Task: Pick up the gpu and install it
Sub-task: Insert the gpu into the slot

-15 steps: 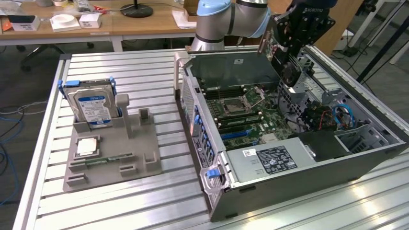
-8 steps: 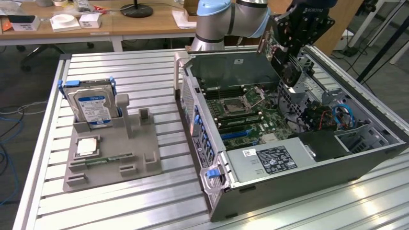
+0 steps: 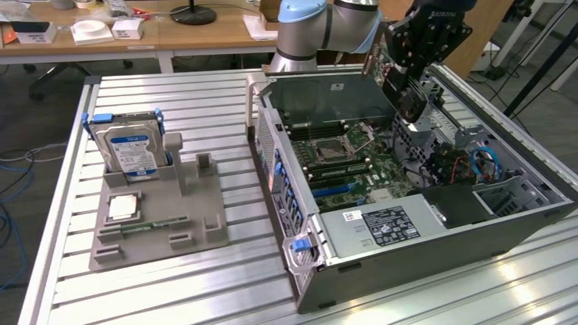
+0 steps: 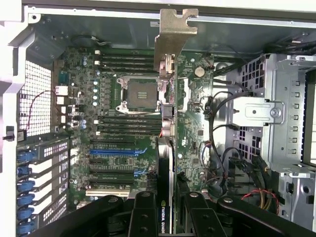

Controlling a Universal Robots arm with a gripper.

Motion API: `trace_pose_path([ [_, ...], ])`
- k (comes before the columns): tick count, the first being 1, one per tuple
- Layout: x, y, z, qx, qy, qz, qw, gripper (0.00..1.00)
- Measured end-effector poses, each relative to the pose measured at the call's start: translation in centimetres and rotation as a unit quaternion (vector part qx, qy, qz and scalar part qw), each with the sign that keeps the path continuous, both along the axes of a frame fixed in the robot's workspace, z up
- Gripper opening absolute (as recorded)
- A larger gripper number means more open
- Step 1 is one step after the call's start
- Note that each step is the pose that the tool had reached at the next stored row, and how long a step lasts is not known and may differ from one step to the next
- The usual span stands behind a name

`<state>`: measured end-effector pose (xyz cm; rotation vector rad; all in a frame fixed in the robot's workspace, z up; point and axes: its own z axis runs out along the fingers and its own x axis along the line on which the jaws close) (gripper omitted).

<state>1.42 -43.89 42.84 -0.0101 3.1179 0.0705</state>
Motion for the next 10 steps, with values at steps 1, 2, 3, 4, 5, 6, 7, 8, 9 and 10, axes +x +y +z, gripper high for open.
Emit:
trace_pose_path([
  [1,0.0,0.0,0.0,0.0,0.0,0.002,1.0,0.26],
  [2,0.0,0.0,0.0,0.0,0.0,0.004,1.0,0.26],
  [3,0.0,0.0,0.0,0.0,0.0,0.006,1.0,0.26],
  [4,0.0,0.0,0.0,0.0,0.0,0.007,1.0,0.26],
  [5,0.0,0.0,0.0,0.0,0.0,0.009,1.0,0.26],
  [6,0.0,0.0,0.0,0.0,0.0,0.011,0.9999,0.26],
  [7,0.0,0.0,0.0,0.0,0.0,0.012,0.9999,0.26],
  [8,0.0,0.0,0.0,0.0,0.0,0.014,0.9999,0.26],
  [9,0.0,0.0,0.0,0.0,0.0,0.016,0.9999,0.26],
  [10,0.0,0.0,0.0,0.0,0.0,0.017,0.9998,0.26],
])
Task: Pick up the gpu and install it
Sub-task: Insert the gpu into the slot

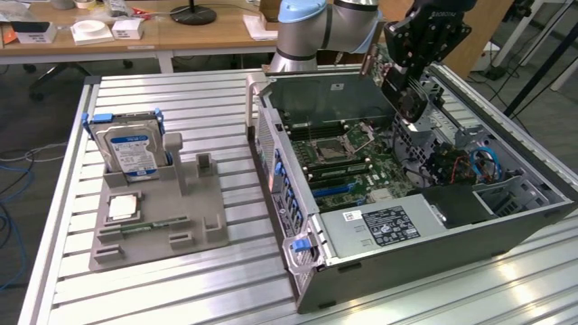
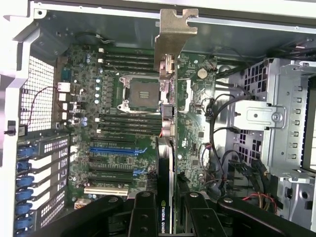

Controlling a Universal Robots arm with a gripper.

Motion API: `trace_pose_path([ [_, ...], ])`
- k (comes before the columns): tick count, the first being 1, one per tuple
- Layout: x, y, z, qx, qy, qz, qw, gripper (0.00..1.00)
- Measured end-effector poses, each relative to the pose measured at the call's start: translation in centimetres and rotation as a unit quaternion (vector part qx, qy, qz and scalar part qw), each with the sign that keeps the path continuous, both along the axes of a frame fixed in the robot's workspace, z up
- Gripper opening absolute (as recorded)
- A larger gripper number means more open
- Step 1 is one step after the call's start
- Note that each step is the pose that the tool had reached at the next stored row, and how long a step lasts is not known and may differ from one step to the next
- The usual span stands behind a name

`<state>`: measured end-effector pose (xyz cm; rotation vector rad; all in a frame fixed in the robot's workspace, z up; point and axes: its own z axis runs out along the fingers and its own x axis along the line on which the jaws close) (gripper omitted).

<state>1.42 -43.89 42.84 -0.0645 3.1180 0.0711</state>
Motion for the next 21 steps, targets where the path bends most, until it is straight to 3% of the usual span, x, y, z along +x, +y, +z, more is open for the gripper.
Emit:
trace_pose_path([
  [21,0.0,0.0,0.0,0.0,0.0,0.051,0.9987,0.26],
])
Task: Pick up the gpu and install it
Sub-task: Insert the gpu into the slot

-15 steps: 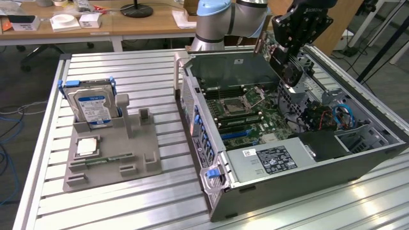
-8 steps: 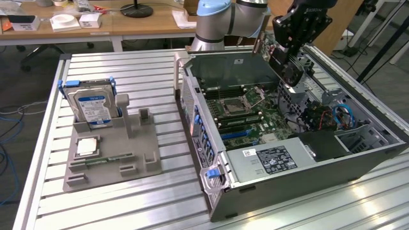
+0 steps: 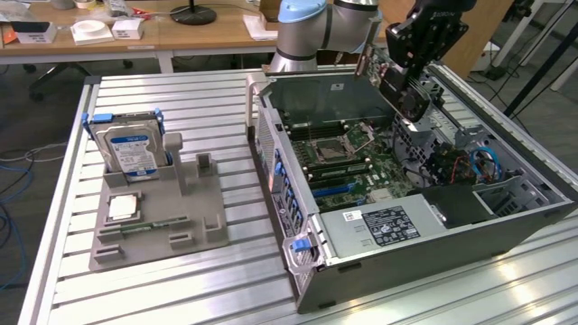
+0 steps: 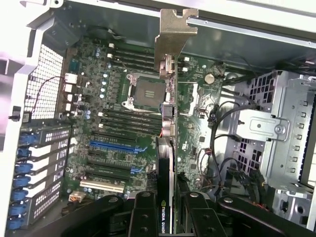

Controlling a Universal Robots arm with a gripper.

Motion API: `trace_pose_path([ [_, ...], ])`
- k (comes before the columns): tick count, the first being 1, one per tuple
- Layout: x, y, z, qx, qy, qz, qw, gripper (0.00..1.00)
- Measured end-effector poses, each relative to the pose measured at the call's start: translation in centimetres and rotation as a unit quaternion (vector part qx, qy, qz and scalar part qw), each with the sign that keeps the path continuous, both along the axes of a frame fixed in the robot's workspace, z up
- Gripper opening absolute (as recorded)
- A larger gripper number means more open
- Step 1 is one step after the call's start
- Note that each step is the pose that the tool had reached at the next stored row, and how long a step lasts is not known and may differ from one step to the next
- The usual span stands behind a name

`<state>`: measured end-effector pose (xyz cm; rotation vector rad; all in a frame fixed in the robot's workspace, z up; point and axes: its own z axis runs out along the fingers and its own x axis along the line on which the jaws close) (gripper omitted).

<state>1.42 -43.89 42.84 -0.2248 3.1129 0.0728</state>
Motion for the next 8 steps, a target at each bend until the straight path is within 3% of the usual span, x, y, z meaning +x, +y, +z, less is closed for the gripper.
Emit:
trace_pose_path([
  [8,0.0,0.0,0.0,0.0,0.0,0.021,0.9998,0.26],
])
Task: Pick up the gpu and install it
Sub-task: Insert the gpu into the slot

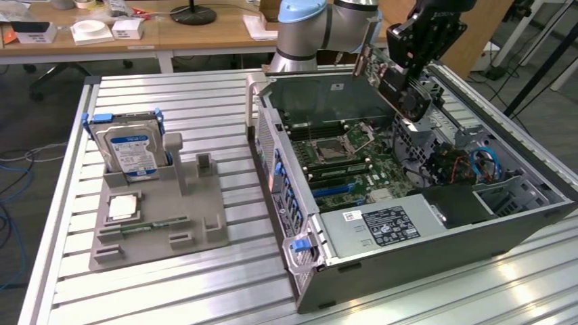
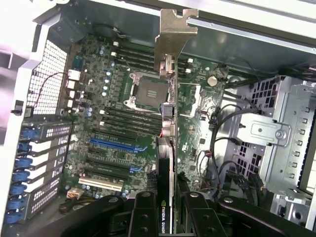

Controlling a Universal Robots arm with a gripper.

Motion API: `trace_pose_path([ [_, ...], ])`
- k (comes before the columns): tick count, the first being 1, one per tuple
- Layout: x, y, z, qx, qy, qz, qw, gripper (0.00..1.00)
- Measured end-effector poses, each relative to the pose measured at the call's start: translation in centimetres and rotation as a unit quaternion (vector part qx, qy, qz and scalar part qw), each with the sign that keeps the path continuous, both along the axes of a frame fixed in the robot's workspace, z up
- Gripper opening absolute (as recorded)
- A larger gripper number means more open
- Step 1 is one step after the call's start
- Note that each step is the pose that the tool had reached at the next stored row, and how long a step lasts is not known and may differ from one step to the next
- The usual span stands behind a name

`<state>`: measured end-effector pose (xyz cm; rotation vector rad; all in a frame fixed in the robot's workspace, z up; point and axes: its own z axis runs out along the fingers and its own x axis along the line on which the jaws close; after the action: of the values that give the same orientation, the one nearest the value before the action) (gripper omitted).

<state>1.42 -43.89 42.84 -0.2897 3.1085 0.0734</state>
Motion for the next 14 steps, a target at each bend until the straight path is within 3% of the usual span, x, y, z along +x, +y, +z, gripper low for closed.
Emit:
trace_pose_path([
  [14,0.0,0.0,0.0,0.0,0.0,0.038,0.9993,0.26],
])
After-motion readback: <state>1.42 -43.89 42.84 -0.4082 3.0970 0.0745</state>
